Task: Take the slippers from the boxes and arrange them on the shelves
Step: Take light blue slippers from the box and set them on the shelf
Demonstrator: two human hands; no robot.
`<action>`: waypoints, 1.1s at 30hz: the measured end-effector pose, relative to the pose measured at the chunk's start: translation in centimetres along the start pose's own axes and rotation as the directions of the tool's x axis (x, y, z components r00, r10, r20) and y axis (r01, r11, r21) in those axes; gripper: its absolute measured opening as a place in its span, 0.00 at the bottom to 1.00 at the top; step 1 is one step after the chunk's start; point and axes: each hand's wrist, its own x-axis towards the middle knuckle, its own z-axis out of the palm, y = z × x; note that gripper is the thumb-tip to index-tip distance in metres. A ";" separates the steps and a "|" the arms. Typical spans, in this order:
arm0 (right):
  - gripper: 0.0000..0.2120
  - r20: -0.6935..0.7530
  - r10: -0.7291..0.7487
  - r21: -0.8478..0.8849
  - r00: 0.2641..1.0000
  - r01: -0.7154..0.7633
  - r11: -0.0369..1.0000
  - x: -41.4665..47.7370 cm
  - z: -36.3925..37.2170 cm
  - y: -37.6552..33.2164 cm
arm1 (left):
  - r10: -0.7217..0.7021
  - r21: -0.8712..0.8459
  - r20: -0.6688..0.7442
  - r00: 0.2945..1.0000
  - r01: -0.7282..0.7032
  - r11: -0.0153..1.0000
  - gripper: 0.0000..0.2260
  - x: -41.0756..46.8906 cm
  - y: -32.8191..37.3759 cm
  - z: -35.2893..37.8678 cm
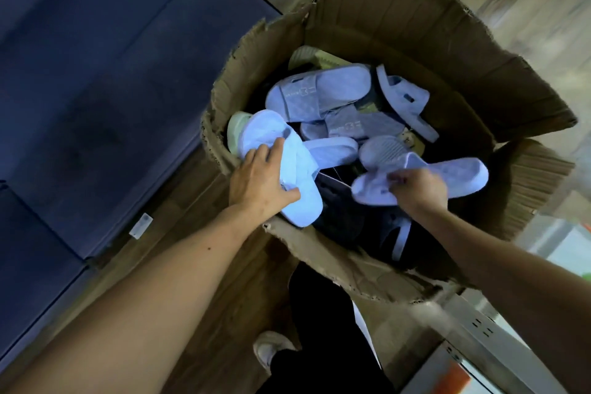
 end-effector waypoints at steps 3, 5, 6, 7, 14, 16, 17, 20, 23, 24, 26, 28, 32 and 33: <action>0.13 -0.133 0.022 0.367 0.991 0.029 0.930 -2.6 -2.1 -2.8 | -0.039 -0.133 -0.130 0.991 0.022 0.991 0.41 -3.0 -0.1 -1.9; 0.13 -0.174 -0.044 0.501 0.984 0.127 0.856 -5.4 -3.4 -5.4 | -0.085 -0.240 -0.199 0.976 0.035 0.970 0.42 -5.4 -0.3 -3.5; 0.14 -0.188 -0.082 0.557 0.979 0.175 0.812 -6.8 -3.8 -6.7 | -0.099 -0.269 -0.230 0.968 0.034 0.963 0.43 -6.5 -0.6 -4.2; 0.14 -0.198 -0.121 0.599 0.973 0.217 0.771 -8.5 -4.0 -8.1 | -0.107 -0.290 -0.266 0.958 0.026 0.957 0.43 -7.7 -1.1 -4.9; 0.23 -0.034 -0.491 0.716 0.870 0.364 0.595 -19.7 -3.9 -16.9 | -0.215 -0.376 -0.446 0.869 0.036 0.926 0.36 -18.0 -8.4 -11.2; 0.26 -0.018 -0.637 0.596 0.771 0.520 0.612 -22.5 -3.0 -19.0 | -0.248 -0.376 -0.475 0.845 0.061 0.925 0.34 -21.5 -11.8 -12.9; 0.29 -0.007 -0.698 0.530 0.716 0.595 0.604 -23.9 -2.4 -20.2 | -0.264 -0.380 -0.482 0.836 0.072 0.922 0.33 -23.3 -13.6 -13.6; 0.36 0.078 -0.837 0.297 0.542 0.789 0.538 -28.1 -0.4 -24.0 | -0.321 -0.415 -0.461 0.827 0.118 0.902 0.33 -29.5 -18.4 -15.3; 0.35 0.236 -0.861 0.003 0.451 0.885 0.465 -32.5 2.3 -28.1 | -0.386 -0.414 -0.441 0.810 0.198 0.888 0.40 -36.1 -23.1 -14.8; 0.34 0.270 -0.863 -0.042 0.427 0.901 0.432 -34.1 3.5 -29.4 | -0.426 -0.422 -0.417 0.803 0.245 0.873 0.41 -38.3 -24.7 -14.1; 0.35 0.307 -0.886 -0.070 0.349 0.936 0.345 -37.5 6.8 -31.6 | -0.474 -0.379 -0.405 0.782 0.328 0.865 0.39 -42.7 -27.8 -12.2; 0.35 0.315 -0.913 -0.052 0.260 0.965 0.257 -40.5 10.5 -33.7 | -0.500 -0.299 -0.435 0.749 0.404 0.865 0.32 -46.6 -30.7 -10.2; 0.40 0.307 -0.930 0.012 0.203 0.976 0.218 -46.7 15.4 -38.7 | -0.540 -0.121 -0.509 0.670 0.565 0.816 0.23 -52.5 -36.2 -8.1; 0.40 0.308 -0.937 0.020 0.165 0.984 0.179 -47.9 16.0 -39.9 | -0.551 -0.115 -0.512 0.659 0.583 0.804 0.23 -53.3 -37.5 -8.0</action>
